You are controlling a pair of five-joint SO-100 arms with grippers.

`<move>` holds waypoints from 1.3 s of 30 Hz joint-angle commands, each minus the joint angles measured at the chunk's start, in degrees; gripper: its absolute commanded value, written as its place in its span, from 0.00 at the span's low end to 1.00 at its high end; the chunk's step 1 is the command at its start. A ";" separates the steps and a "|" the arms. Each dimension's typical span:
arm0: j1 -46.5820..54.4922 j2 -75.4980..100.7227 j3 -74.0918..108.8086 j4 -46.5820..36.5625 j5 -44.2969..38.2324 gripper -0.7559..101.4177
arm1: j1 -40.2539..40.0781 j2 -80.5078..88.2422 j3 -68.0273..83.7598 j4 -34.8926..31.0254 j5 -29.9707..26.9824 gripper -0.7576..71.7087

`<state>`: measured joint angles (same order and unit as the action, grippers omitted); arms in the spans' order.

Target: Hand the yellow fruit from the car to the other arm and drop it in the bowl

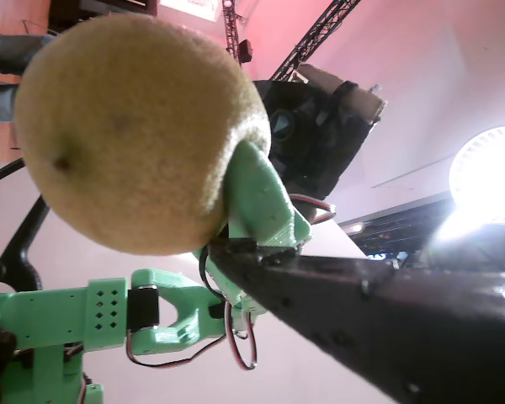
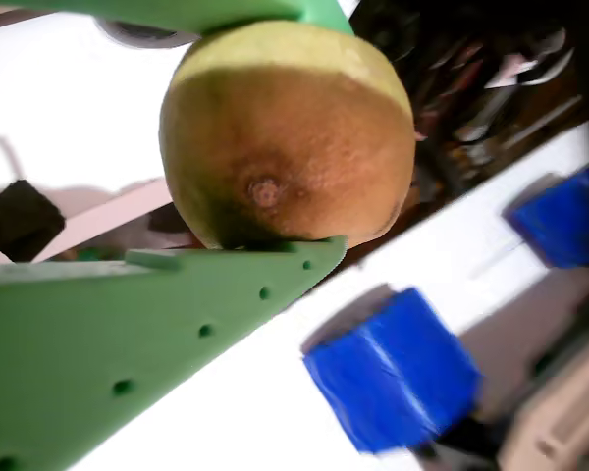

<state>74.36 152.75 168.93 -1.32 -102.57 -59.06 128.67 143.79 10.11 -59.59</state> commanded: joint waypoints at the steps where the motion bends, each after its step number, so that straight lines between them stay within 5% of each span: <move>1: -0.26 0.88 -0.70 -1.67 -0.35 0.57 | 2.99 4.57 -1.14 1.23 -0.70 0.01; 10: -0.35 0.88 -0.70 -1.58 -0.35 0.57 | 15.82 9.05 -0.44 5.19 6.15 0.01; 16: -1.85 2.02 -1.41 1.23 1.32 0.56 | 23.73 5.71 -7.38 15.29 21.88 0.01; 20: -5.89 5.10 -4.04 4.22 11.78 0.52 | 28.21 5.10 -12.83 26.81 34.54 0.01; 23: -9.49 6.77 -12.39 18.28 19.95 0.49 | 32.17 3.43 -15.64 31.46 42.71 0.01; 27: -17.67 5.01 -29.62 49.83 27.95 0.46 | 37.88 -0.35 -17.23 32.17 49.31 0.01; 30: -26.19 3.87 -37.00 69.96 36.65 0.28 | 41.40 -4.04 -18.98 33.49 53.35 0.01; 34: -39.11 5.45 -37.00 76.64 52.47 0.03 | 44.82 -9.93 -22.15 37.35 59.33 0.01; 39: -52.82 -0.62 -36.47 79.72 71.46 0.01 | 47.37 -16.08 -24.08 40.61 63.63 0.01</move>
<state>28.04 154.86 134.91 76.90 -40.78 -13.36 113.47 123.49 50.01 2.29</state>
